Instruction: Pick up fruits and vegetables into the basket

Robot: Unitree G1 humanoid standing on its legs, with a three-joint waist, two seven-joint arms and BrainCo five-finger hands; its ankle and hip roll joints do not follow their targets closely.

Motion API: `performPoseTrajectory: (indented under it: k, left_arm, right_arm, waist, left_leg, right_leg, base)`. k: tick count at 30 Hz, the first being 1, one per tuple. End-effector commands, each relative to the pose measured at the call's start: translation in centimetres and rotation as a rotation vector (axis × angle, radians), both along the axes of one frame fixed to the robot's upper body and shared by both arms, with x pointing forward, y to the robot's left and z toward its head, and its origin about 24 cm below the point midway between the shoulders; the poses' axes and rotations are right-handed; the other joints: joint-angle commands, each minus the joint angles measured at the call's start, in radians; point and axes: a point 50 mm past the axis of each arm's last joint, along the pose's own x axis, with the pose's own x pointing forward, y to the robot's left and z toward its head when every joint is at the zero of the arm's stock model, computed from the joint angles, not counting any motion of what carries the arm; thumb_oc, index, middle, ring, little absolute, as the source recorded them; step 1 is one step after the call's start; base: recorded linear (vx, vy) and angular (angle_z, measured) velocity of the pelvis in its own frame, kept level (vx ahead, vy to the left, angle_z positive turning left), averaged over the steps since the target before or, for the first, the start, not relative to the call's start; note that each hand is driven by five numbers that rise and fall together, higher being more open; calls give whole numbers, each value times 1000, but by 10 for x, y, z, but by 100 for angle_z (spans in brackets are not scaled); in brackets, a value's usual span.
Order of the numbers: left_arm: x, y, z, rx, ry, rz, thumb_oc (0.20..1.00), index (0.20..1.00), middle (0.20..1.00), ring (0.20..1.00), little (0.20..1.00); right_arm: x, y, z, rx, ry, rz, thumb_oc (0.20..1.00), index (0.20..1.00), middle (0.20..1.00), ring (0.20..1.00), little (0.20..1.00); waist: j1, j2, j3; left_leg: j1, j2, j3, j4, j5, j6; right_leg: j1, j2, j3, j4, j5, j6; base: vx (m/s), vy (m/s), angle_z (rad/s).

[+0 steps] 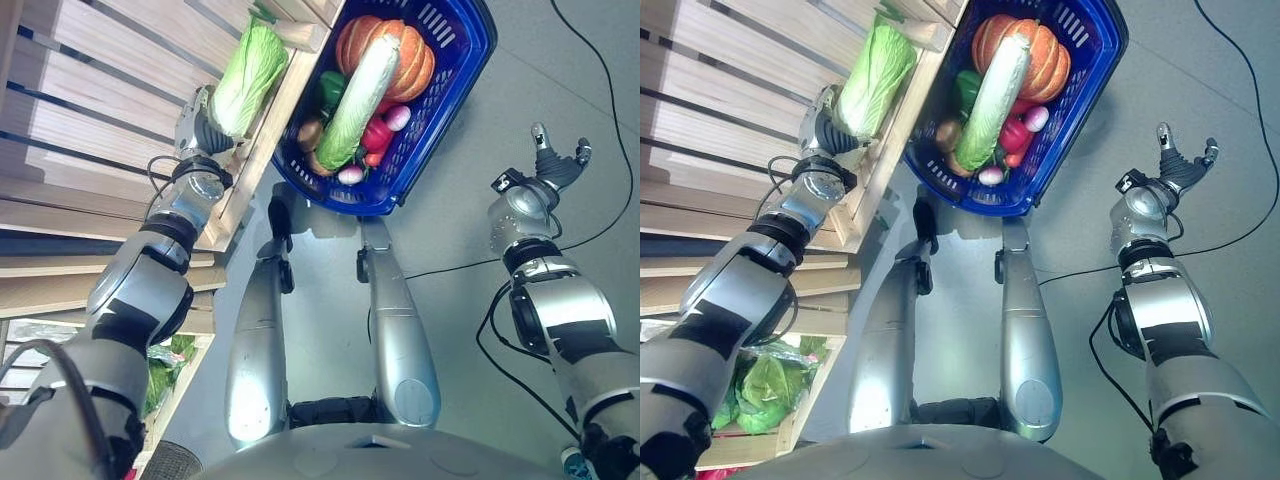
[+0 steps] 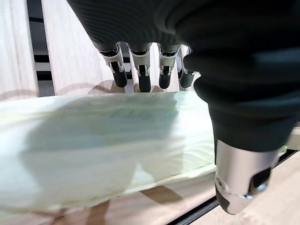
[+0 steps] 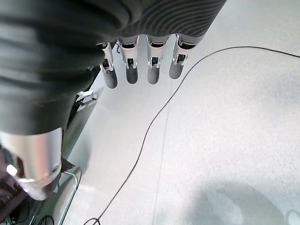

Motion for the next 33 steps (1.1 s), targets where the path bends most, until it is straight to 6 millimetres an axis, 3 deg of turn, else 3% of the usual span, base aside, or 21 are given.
performPoseTrajectory:
  k: [1,16,17,18,19,33]
  left_arm:
    - [-12,30,-30,-93,124,134,1000,1000,1000,1000,1000]
    - [-11,30,-31,-131,176,102,1000,1000,1000,1000,1000]
    - [-11,30,-31,-131,184,96,768,768,768,768,768]
    - [-10,29,-32,-132,196,86,272,272,272,272,272]
    - [-10,27,-33,-136,212,68,200,200,200,200,200]
    - [-11,25,-39,-166,250,31,200,200,200,200,200]
  right_arm:
    - [-10,-21,4,-26,-22,-60,1000,1000,1000,1000,1000]
    - [-1,-10,19,-33,-86,-23,1000,1000,1000,1000,1000]
    - [0,-9,19,-33,-86,-20,1000,1000,1000,1000,1000]
    - [0,-8,19,-32,-89,-16,1000,1000,1000,1000,1000]
    - [1,-7,20,-32,-90,-14,1000,1000,1000,1000,1000]
    - [3,-3,20,-38,-96,1,1000,1000,1000,1000,1000]
  waist:
    - [3,39,-23]
    - [8,34,-23]
    - [7,33,-23]
    - [6,32,-23]
    - [6,33,-23]
    - [6,35,-23]
  left_leg:
    - [23,-15,-33,-161,81,-14]
    - [17,-13,-36,-179,89,-17]
    - [17,-13,-36,-180,89,-18]
    - [17,-13,-35,-180,89,-19]
    - [17,-13,-34,-182,89,-19]
    - [26,-13,-32,-189,84,-21]
  right_leg:
    - [34,50,-87,128,-165,27]
    - [31,49,-91,111,-161,28]
    - [31,49,-91,110,-161,28]
    - [32,48,-91,107,-160,28]
    - [32,48,-91,105,-159,28]
    - [41,48,-90,93,-160,29]
  base:
    - [-13,2,-4]
    - [-2,0,-1]
    - [0,0,0]
    - [0,0,0]
    - [0,0,0]
    - [0,0,0]
